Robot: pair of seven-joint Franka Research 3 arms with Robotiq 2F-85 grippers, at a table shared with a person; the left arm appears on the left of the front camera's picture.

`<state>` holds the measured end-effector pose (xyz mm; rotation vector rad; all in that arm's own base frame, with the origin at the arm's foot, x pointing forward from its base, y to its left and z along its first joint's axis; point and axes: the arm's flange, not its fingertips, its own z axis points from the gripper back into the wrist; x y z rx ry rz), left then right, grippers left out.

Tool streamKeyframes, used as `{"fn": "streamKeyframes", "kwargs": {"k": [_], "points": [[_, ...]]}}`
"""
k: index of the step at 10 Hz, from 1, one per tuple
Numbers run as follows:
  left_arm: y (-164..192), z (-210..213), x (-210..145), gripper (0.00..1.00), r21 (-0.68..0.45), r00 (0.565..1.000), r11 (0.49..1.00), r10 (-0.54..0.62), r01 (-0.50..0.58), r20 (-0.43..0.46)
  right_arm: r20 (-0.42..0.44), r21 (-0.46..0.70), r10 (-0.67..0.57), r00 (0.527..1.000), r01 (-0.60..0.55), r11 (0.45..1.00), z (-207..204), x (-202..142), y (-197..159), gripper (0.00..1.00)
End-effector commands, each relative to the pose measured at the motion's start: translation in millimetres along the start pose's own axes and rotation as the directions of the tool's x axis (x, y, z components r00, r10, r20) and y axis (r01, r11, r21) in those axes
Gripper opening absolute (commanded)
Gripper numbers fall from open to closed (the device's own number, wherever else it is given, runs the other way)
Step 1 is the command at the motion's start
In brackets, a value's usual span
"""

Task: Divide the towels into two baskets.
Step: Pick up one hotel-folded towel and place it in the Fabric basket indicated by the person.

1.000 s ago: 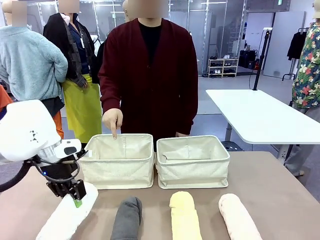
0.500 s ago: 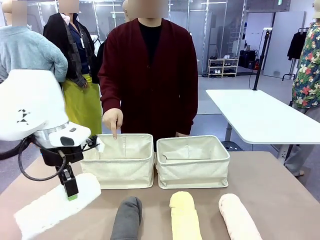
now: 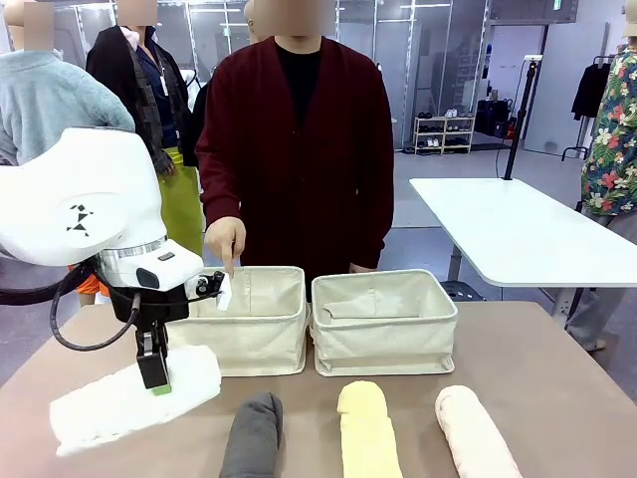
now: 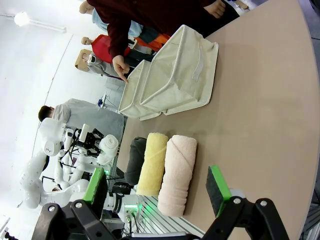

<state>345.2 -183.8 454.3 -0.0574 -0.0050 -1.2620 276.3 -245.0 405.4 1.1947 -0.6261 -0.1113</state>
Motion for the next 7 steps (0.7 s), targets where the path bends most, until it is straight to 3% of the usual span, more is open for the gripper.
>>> {"fn": "streamKeyframes", "kwargs": {"k": [1, 2, 4, 6, 7], "points": [[1.2, 0.4, -0.8, 0.37, 0.0, 1.0, 1.0, -0.003, 0.003, 0.004, 0.008, 0.013, 0.011, 1.0, -0.011, 1.0, 2.0, -0.7, 2.5, 1.0], [-15.9, 4.7, -17.4, 0.37, 0.176, 0.962, 0.949, -0.27, 0.261, 0.029, 0.008, 0.013, 0.011, 1.0, -0.011, 1.0, 2.0, -0.7, 2.5, 1.0], [-9.3, 29.8, 12.1, 0.37, 0.282, 0.927, 0.885, -0.373, 0.371, -0.047, 0.008, 0.013, 0.011, 1.0, -0.011, 1.0, 2.0, -0.7, 2.5, 1.0], [17.0, 53.6, 40.5, 0.37, 0.309, 0.905, 0.851, -0.402, 0.424, -0.136, 0.008, 0.013, 0.011, 1.0, -0.011, 1.0, 2.0, -0.7, 2.5, 1.0], [29.0, 62.3, 53.4, 0.37, 0.298, 0.877, 0.826, -0.462, 0.479, -0.13, 0.008, 0.013, 0.011, 1.0, -0.011, 1.0, 2.0, -0.7, 2.5, 1.0]]}}
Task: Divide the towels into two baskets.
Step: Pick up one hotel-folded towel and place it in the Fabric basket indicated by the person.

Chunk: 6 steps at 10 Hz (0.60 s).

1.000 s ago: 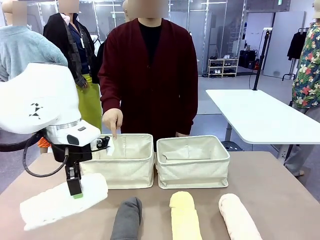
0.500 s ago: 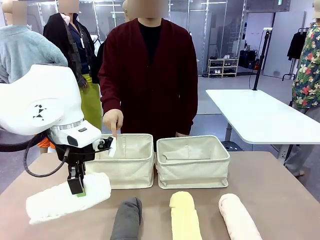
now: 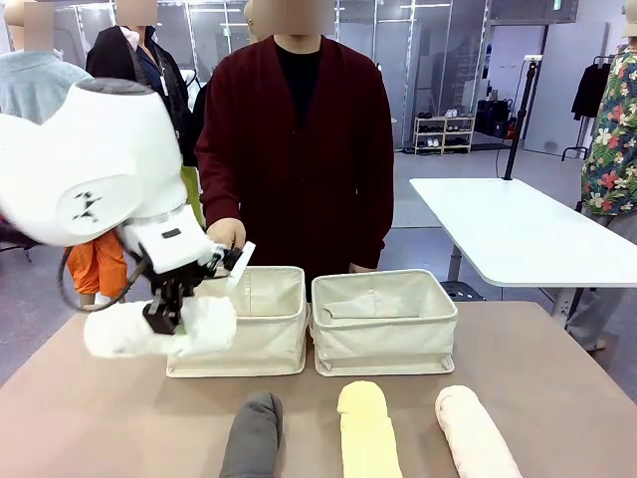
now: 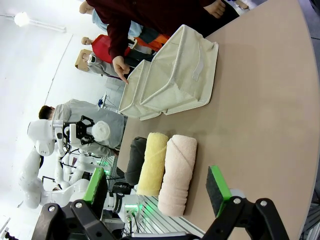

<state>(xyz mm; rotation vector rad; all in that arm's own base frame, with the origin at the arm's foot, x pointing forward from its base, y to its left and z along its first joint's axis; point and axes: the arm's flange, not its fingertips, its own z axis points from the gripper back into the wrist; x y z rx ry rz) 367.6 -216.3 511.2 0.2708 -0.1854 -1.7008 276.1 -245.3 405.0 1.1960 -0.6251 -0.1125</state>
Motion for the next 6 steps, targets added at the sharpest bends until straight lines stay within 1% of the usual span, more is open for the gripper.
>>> {"fn": "streamKeyframes", "kwargs": {"k": [1, 2, 3, 4, 6], "points": [[47.3, -1.5, 8.2, 0.37, 0.018, 0.996, 0.996, -0.091, 0.092, -0.015, 0.008, 0.012, 0.013, 1.0, -0.013, 1.0, 1.7, -0.5, 2.9, 1.0], [71.2, -5.1, 13.1, 0.37, 0.01, 0.994, 0.994, -0.108, 0.108, -0.023, 0.008, 0.012, 0.013, 1.0, -0.013, 1.0, 1.7, -0.5, 2.9, 1.0], [96.6, -14.1, 17.7, 0.37, 0.004, 0.991, 0.991, -0.133, 0.133, -0.004, 0.008, 0.012, 0.013, 1.0, -0.013, 1.0, 1.7, -0.5, 2.9, 1.0], [115.0, -22.6, 21.5, 0.37, 0.01, 0.988, 0.988, -0.151, 0.151, -0.021, 0.008, 0.012, 0.013, 1.0, -0.013, 1.0, 1.7, -0.5, 2.9, 1.0], [141.1, -33.9, 27.0, 0.37, 0.028, 0.981, 0.981, -0.194, 0.194, -0.014, 0.008, 0.012, 0.013, 1.0, -0.013, 1.0, 1.7, -0.5, 2.9, 1.0]]}}
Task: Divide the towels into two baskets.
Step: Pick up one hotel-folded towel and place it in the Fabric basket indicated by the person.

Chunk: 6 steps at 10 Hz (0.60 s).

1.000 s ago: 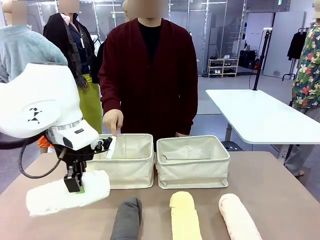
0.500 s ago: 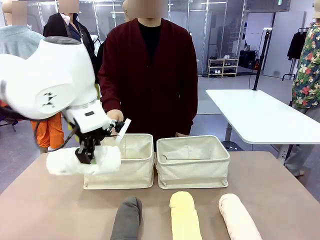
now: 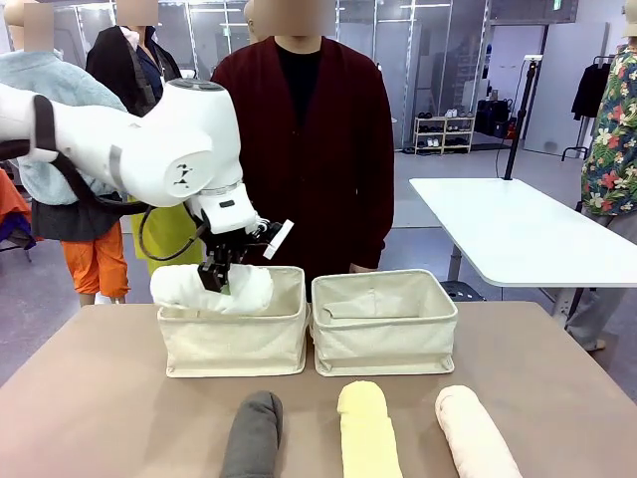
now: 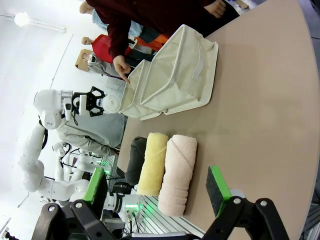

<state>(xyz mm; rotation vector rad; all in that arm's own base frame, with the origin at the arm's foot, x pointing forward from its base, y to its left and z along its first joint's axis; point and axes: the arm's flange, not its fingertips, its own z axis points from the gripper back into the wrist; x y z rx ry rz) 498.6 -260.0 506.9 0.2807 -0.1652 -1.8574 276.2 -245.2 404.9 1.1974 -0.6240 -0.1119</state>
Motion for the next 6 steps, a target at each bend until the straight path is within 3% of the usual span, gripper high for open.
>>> {"fn": "streamKeyframes", "kwargs": {"k": [1, 3, 4, 5, 6], "points": [[28.6, -5.9, -3.4, 0.37, 0.037, 0.999, 0.999, -0.012, 0.014, -0.039, 0.01, 0.011, 0.013, 1.0, -0.013, 1.0, 1.9, -0.5, 2.9, 1.0], [51.2, -33.8, -4.5, 0.37, 0.015, 1.0, 1.0, 0.009, -0.008, -0.024, 0.01, 0.011, 0.013, 1.0, -0.013, 1.0, 1.9, -0.5, 2.9, 1.0], [59.9, -42.5, -5.2, 0.57, -0.003, 0.999, 1.0, 0.026, -0.026, -0.028, 0.01, 0.011, 0.013, 1.0, -0.013, 1.0, 1.9, -0.5, 2.9, 1.0], [65.6, -49.4, -4.9, 0.69, -0.006, 0.998, 0.999, 0.033, -0.033, -0.055, 0.01, 0.011, 0.013, 1.0, -0.013, 1.0, 1.9, -0.5, 2.9, 1.0], [68.0, -50.7, -3.8, 0.95, -0.005, 0.997, 0.999, 0.038, -0.039, -0.071, 0.01, 0.011, 0.013, 1.0, -0.013, 1.0, 1.9, -0.5, 2.9, 1.0]]}}
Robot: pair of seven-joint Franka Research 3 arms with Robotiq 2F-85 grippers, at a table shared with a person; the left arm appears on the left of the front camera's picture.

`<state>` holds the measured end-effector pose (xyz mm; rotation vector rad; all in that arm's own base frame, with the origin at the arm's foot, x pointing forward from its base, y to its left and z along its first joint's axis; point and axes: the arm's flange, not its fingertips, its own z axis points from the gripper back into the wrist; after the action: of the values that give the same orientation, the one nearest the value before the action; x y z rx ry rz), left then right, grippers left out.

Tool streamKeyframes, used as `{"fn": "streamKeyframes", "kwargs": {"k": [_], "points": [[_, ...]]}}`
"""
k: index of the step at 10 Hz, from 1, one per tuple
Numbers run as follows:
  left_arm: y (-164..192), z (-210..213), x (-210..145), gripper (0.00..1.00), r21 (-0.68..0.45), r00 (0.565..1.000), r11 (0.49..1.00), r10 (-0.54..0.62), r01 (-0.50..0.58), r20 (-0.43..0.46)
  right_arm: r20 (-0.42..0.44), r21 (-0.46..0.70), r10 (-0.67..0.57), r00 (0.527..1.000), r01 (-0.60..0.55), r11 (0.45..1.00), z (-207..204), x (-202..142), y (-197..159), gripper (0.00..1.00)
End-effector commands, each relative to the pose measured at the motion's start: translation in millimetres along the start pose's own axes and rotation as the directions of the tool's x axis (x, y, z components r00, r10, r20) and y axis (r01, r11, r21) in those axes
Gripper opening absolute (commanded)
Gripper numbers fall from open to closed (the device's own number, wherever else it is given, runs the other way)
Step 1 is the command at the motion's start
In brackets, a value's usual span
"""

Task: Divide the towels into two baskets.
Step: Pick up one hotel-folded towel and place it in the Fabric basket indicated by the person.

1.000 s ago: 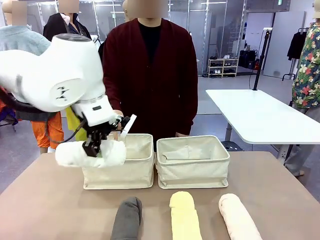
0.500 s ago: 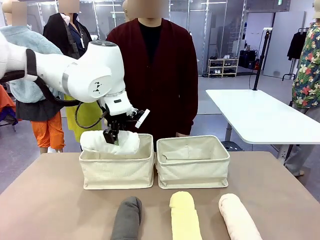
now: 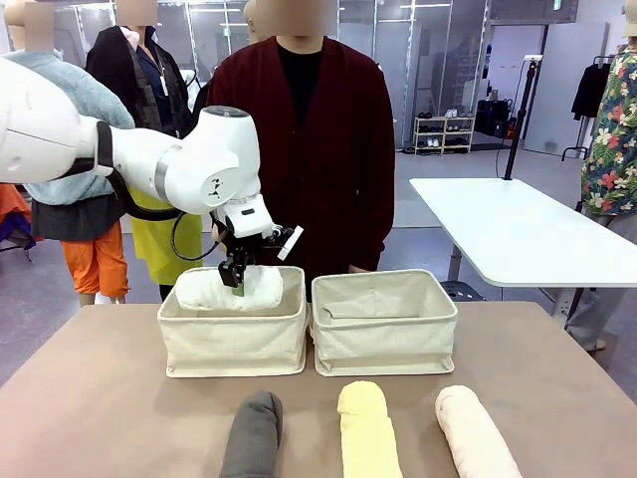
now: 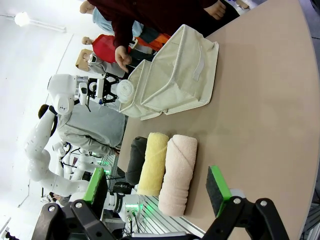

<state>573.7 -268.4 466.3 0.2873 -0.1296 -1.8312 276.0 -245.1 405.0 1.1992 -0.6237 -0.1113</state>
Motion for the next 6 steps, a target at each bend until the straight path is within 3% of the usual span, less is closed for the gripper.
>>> {"fn": "streamKeyframes", "kwargs": {"k": [1, 4, 5, 6], "points": [[7.7, 10.7, 5.0, 1.0, 0.016, 0.999, 1.0, 0.028, -0.027, -0.04, 0.01, 0.009, 0.014, 1.0, -0.014, 1.0, 1.8, -0.3, 2.8, 1.0], [3.9, 19.1, 2.2, 1.0, 0.026, 0.989, 0.993, 0.116, -0.115, -0.086, 0.01, 0.009, 0.014, 1.0, -0.014, 1.0, 1.8, -0.3, 2.8, 1.0], [-5.2, 21.5, 0.4, 1.0, 0.03, 0.983, 0.985, 0.174, -0.172, -0.06, 0.01, 0.009, 0.014, 1.0, -0.014, 1.0, 1.8, -0.3, 2.8, 1.0], [8.4, 13.8, 3.8, 1.0, 0.024, 0.996, 0.997, 0.074, -0.073, -0.05, 0.01, 0.009, 0.014, 1.0, -0.014, 1.0, 1.8, -0.3, 2.8, 1.0]]}}
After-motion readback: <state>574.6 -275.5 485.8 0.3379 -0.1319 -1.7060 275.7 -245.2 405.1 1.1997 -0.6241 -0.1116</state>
